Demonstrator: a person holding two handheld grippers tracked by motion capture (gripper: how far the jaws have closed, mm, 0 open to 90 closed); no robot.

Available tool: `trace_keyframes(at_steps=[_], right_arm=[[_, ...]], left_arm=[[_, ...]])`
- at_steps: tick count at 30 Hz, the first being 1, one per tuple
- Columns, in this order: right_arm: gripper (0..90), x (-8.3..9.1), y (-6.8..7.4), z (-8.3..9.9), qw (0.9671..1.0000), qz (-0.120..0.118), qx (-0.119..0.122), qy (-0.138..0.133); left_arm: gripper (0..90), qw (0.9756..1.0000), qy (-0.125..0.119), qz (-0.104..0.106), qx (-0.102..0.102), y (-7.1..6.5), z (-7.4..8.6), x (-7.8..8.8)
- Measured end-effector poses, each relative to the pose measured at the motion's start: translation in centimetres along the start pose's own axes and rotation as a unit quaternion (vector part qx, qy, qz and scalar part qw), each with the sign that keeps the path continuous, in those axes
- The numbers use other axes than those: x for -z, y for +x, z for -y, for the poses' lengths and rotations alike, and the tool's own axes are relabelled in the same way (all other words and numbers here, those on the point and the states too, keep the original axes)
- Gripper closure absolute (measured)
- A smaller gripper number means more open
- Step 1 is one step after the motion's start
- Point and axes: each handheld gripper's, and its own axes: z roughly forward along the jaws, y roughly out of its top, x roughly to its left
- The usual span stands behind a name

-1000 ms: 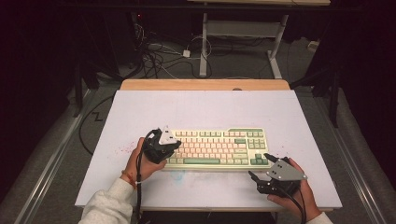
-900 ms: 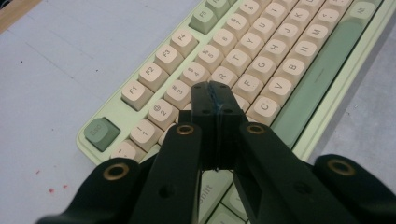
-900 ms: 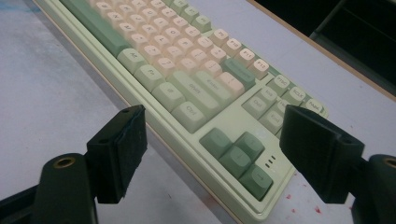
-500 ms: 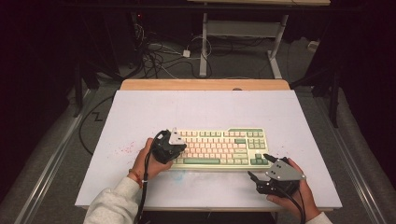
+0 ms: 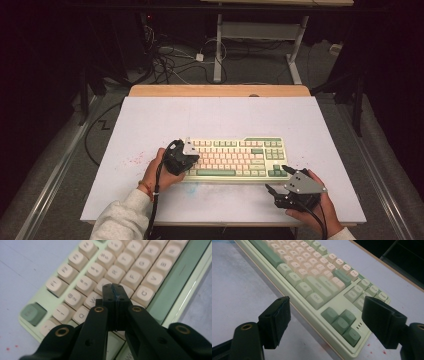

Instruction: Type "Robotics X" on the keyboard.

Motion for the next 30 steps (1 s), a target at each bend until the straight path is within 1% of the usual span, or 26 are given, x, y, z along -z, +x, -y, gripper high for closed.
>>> trace_keyframes(at_steps=[3,8,12,17,27,30], right_arm=[[23.3,0.0,0.1,0.0,1.0000,0.000,0.001,0.001],[23.3,0.0,0.0,0.0,1.0000,0.001,0.002,0.001],[23.2,0.0,0.1,0.0,1.0000,-0.001,0.005,0.002],[23.2,0.0,0.0,0.0,1.0000,0.000,0.004,0.002],[23.3,0.1,0.1,0.0,1.0000,0.000,0.004,0.002],[23.3,0.1,0.1,0.0,1.0000,0.000,0.004,0.002]], left_arm=[[87.2,1.0000,0.000,-0.001,-0.002,-0.1,0.0,0.2],[86.2,0.9999,-0.013,-0.008,-0.008,-0.1,-0.1,0.9],[85.3,0.9997,-0.016,-0.012,-0.011,-0.2,-0.2,1.3],[83.4,0.9995,-0.024,-0.015,-0.014,-0.2,-0.2,1.7],[77.2,0.9987,-0.043,-0.021,-0.018,-0.4,0.0,2.5],[73.3,0.9984,-0.048,-0.024,-0.018,-0.5,0.0,2.6]])
